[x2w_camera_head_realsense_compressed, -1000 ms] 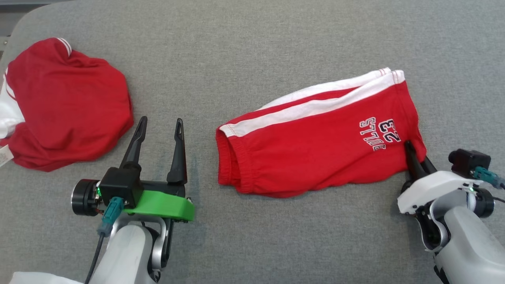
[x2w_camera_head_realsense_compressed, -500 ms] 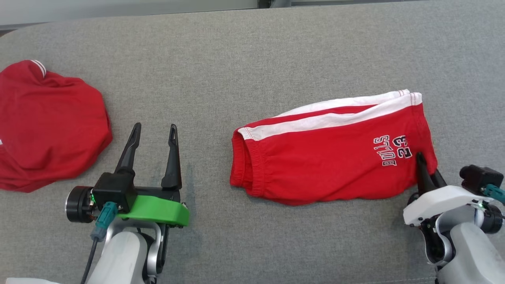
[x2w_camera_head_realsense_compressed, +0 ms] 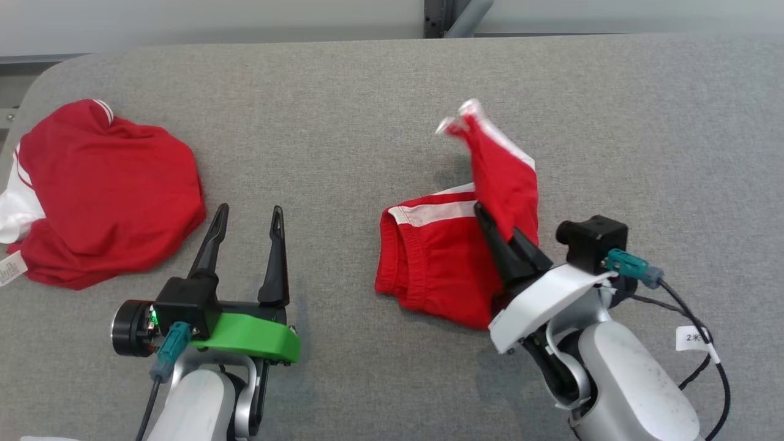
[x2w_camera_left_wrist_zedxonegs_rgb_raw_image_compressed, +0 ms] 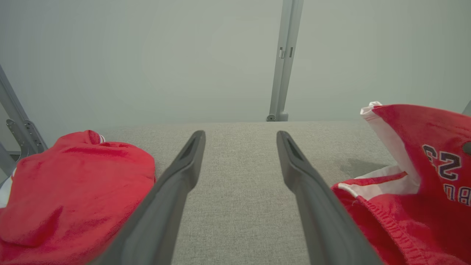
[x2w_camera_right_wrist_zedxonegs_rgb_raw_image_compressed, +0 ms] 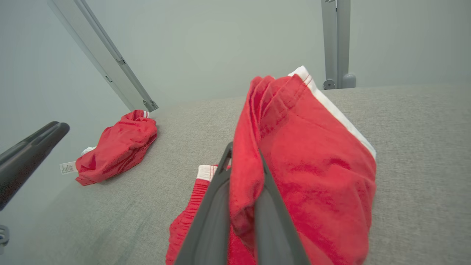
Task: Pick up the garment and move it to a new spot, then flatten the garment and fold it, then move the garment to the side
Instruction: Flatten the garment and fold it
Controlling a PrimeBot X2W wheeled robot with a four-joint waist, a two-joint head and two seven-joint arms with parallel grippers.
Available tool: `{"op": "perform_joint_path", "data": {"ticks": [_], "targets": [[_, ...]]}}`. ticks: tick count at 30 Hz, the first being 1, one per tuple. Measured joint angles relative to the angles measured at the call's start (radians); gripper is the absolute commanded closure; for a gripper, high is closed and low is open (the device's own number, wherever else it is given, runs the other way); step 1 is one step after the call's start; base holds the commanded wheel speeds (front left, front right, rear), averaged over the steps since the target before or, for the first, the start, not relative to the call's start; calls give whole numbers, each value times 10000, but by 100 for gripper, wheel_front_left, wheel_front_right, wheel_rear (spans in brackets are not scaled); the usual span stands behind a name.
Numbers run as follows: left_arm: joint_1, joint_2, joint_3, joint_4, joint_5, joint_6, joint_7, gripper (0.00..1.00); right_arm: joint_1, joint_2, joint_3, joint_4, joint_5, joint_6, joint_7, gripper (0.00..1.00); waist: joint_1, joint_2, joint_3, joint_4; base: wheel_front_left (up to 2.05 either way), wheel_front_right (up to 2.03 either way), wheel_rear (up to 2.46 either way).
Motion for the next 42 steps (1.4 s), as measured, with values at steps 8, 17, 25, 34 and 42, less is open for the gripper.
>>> {"op": "perform_joint_path", "data": {"ticks": [8,17,25,34,42], "targets": [[129,-6,27,44,-90,75,-75,0,163,153,1733,573,890,-2,153,77,0,0,-26,436,0,0,0],[155,4,67,155,-121,221,-125,0,-16,155,2031,376,704,-2,-763,0,0,0,17,434,0,0,0],[244,194,240,151,-180,389,-121,0,658,-286,-100,-965,-251,-2,-1505,0,0,0,-262,199,0,0,0],[498,537,512,-176,-345,481,-12,0,1645,-828,-2744,-1682,-1179,-2,-1335,0,0,0,-586,-11,0,0,0],[933,830,533,-274,-616,355,190,0,2206,-913,-3066,-1379,-1260,-2,-1229,0,0,0,-1087,-49,0,0,0]]}}
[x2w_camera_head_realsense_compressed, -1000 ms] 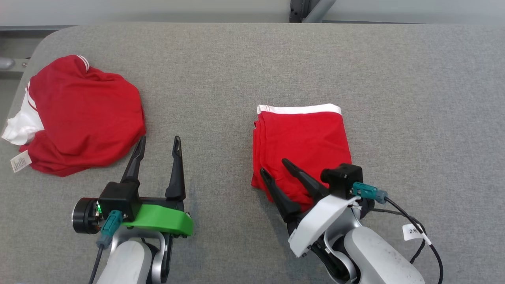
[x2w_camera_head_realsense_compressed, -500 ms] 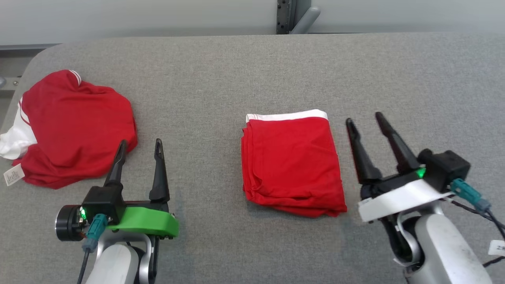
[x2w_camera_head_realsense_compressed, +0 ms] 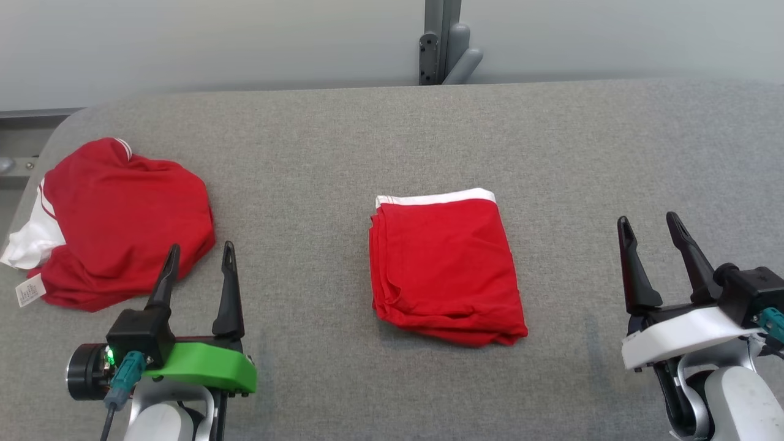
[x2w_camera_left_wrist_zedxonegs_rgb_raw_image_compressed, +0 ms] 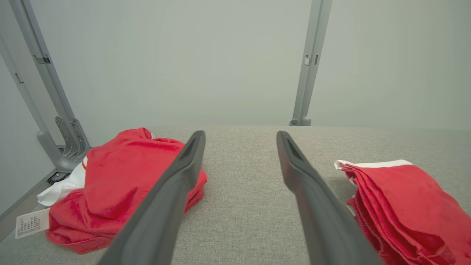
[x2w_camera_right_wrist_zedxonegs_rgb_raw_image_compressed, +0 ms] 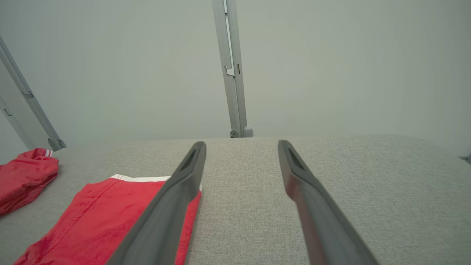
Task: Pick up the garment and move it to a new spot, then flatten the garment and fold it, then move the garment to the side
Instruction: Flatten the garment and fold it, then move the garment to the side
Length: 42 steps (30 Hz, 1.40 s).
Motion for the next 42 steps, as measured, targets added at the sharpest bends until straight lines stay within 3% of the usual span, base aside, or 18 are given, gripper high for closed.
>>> {"op": "perform_joint_path", "data": {"ticks": [7,20,42], "targets": [[521,284,-23,-217,-182,-226,171,0,552,-2,90,84,-123,0,79,0,0,0,-541,3,0,0,0],[1358,583,-265,-746,-236,-224,546,0,1370,-54,0,-194,-125,2,382,0,0,0,-1237,-66,0,0,0],[1700,711,-407,-1068,-267,36,826,0,1684,161,-178,-399,-140,0,610,0,0,0,-1379,-126,0,0,0]]}}
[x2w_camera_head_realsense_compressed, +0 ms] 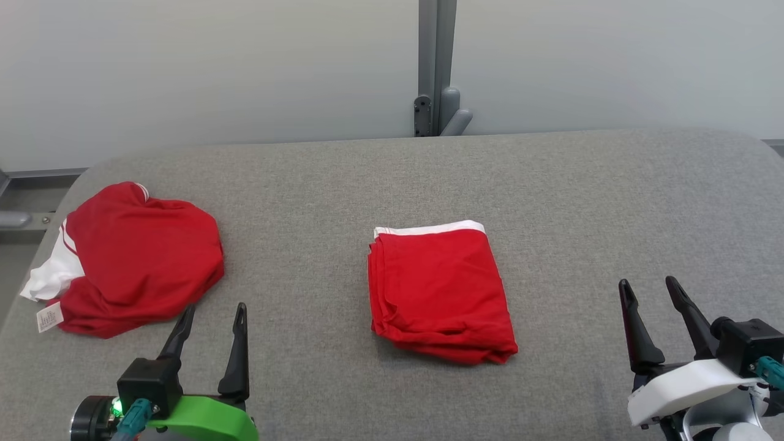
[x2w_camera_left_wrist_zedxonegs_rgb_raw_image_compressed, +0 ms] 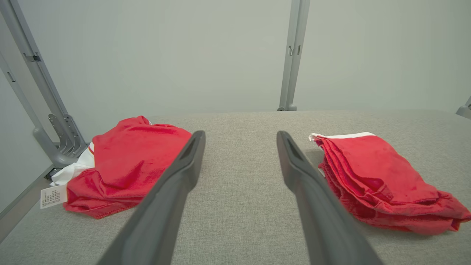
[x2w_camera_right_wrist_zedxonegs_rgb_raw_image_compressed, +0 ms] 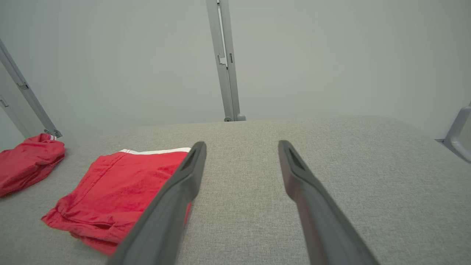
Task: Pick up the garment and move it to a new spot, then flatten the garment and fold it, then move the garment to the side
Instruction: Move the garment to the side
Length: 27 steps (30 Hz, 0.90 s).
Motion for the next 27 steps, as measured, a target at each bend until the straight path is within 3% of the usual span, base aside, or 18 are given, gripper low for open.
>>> {"op": "perform_joint_path", "data": {"ticks": [13,27], "targets": [[-455,15,-144,-8,4,-54,-2,0,-189,-10,-224,686,267,0,-17,0,0,0,124,510,0,0,0],[-1726,-349,-357,372,73,-280,-577,0,-2166,-412,1103,4184,1108,2,-96,0,0,0,951,2135,0,0,0]]}}
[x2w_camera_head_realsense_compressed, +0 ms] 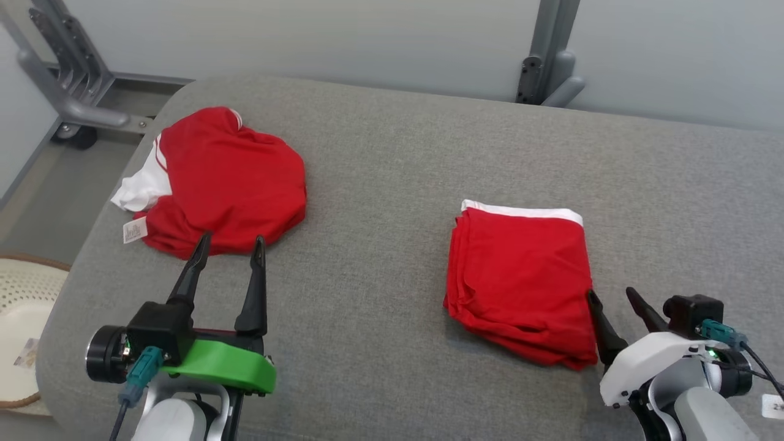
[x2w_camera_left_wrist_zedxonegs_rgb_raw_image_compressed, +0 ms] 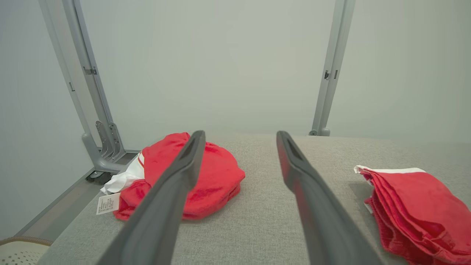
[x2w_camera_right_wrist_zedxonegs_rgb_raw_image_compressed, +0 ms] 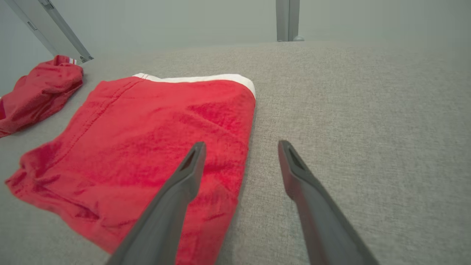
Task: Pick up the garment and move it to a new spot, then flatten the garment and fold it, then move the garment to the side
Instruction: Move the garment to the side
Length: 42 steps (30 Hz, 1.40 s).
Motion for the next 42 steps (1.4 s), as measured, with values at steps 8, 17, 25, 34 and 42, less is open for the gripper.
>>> {"op": "perform_joint_path", "data": {"ticks": [8,17,25,34,42], "targets": [[-267,-150,10,349,-44,-56,-274,0,-823,-163,700,1643,792,0,280,0,0,0,596,653,0,0,0],[-320,-161,31,456,-63,2,-395,0,-1278,-368,1313,2059,1705,2,848,100,0,0,790,542,0,0,0],[-346,-88,36,385,-65,27,-433,0,-1500,-846,2357,1540,1701,2,583,100,0,0,856,69,0,0,0],[-378,73,36,-123,-48,128,-343,0,-2380,-1714,3841,324,1425,4,391,100,0,0,1059,-1153,0,0,0],[-969,286,-130,-713,205,98,23,0,-3578,-2454,5045,134,1647,4,111,100,0,0,1564,-2649,0,0,0]]}}
